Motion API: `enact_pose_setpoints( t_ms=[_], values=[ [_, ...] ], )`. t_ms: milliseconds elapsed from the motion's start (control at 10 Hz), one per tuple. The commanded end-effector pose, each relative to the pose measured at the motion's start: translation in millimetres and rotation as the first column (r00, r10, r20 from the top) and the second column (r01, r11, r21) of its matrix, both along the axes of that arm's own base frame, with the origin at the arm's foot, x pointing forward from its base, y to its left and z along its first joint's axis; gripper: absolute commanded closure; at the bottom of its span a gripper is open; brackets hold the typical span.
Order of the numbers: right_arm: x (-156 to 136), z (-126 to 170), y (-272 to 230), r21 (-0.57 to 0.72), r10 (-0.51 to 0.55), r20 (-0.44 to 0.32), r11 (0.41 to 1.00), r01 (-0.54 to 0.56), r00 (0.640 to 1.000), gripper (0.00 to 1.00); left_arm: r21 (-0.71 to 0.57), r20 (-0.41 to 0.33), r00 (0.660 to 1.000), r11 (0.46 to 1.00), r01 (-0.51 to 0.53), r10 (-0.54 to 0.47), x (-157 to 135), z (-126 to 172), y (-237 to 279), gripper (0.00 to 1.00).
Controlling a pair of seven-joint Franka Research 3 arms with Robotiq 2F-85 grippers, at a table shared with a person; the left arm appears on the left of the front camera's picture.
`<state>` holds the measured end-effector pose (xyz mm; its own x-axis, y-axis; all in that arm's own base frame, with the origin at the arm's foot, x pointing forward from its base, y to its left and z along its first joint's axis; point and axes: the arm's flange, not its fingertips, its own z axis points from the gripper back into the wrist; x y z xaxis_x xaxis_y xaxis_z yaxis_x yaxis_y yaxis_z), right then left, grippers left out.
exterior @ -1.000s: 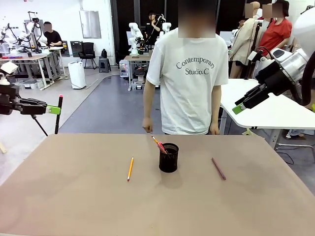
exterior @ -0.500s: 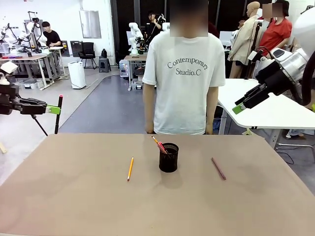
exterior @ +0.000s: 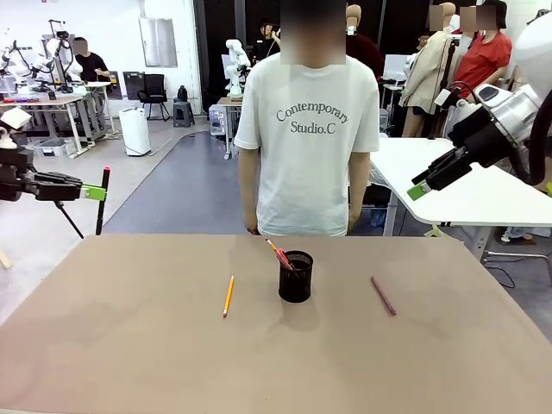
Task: Place the pens into the pen holder.
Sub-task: Pick up a writing instrument from the table and place it into the Pen holder.
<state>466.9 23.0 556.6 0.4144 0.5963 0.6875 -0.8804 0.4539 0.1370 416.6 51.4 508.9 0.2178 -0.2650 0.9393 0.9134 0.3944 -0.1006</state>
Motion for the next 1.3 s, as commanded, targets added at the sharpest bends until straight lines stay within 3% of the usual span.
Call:
enact_pose_setpoints(
  t_ms=[0, 100, 200, 400, 500, 700, 1000, 1200],
  values=[
    [0, 1, 0, 0.010, 0.007, 0.007, 1.000, -0.007, 1.000, 0.00, 0.000, 0.000, 1.000, 1.000, 0.000, 0.000, 0, 0, 0, 1.00],
    [0, 1, 0, 0.010, 0.007, 0.007, 1.000, -0.007, 1.000, 0.00, 0.004, 0.034, 0.999, 0.999, -0.038, 0.038, 1, 0, -10, 1.00],
    [0, 1, 0, 0.010, 0.007, 0.007, 1.000, -0.007, 1.000, 0.00, -0.066, 0.054, 0.998, 0.998, -0.011, 0.015, 5, -6, -30, 1.00],
    [0, 1, 0, 0.010, 0.007, 0.007, 1.000, -0.007, 1.000, 0.00, -0.082, 0.101, 0.988, 0.989, 0.126, -0.118, 18, -23, -78, 1.00],
    [0, 1, 0, 0.010, 0.007, 0.007, 1.000, -0.007, 1.000, 0.00, -0.111, 0.180, 0.972, 0.979, 0.172, -0.151, 25, -28, -97, 1.00],
    [0, 1, 0, 0.010, 0.007, 0.007, 1.000, -0.007, 1.000, 0.00, -0.168, 0.260, 0.936, 0.944, 0.285, -0.236, 34, -43, -150, 1.00],
    [0, 1, 0, 0.010, 0.007, 0.007, 1.000, -0.007, 1.000, 0.00, -0.159, 0.338, 0.895, 0.920, 0.358, -0.290, 48, -54, -217, 1.00],
    [0, 1, 0, 0.010, 0.007, 0.007, 1.000, -0.007, 1.000, 0.00, -0.155, 0.341, 0.919, 0.952, 0.263, -0.198, 77, -71, -256, 1.00]
  ],
)
